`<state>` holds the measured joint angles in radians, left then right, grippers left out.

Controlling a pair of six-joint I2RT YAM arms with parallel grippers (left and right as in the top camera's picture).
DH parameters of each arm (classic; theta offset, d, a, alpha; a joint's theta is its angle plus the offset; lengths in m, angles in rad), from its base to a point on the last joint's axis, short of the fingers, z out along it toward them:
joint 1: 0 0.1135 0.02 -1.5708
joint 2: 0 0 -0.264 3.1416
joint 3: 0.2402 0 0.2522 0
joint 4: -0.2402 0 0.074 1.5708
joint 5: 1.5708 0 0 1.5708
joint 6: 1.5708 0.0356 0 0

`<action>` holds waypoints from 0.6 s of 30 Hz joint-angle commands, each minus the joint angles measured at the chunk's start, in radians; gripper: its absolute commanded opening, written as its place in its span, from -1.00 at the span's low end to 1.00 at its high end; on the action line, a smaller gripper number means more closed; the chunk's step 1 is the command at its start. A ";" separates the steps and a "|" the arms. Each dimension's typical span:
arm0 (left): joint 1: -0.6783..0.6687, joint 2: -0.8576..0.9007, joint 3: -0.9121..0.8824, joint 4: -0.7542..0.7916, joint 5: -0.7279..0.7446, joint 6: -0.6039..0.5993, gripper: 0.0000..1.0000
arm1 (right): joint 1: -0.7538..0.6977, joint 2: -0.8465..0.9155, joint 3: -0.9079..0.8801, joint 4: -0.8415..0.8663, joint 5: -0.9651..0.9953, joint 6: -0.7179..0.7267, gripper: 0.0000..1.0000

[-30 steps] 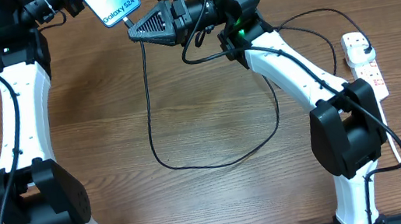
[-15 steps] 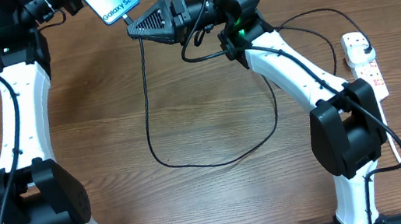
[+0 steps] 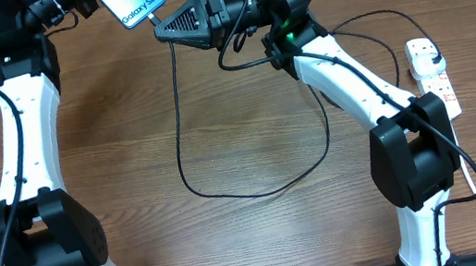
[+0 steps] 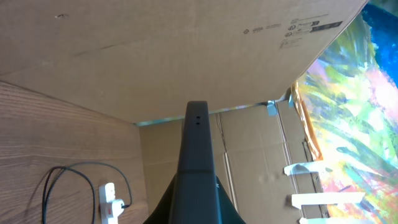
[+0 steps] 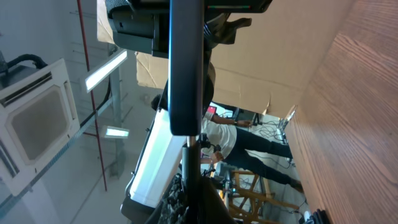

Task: Plug charger to phone and switch on socket

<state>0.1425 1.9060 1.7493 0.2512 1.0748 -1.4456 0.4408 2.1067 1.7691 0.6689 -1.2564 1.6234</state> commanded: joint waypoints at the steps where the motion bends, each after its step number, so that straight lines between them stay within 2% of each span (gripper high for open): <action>1: -0.018 -0.023 0.022 0.008 0.053 -0.009 -0.92 | -0.018 -0.027 0.016 0.003 0.066 0.004 -0.92; 18: -0.026 -0.023 0.022 0.008 0.034 -0.039 -0.92 | -0.016 -0.027 0.016 0.003 0.063 0.003 -0.92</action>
<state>0.1387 1.9060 1.7493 0.2512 1.0645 -1.4597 0.4374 2.1067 1.7691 0.6697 -1.2560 1.6230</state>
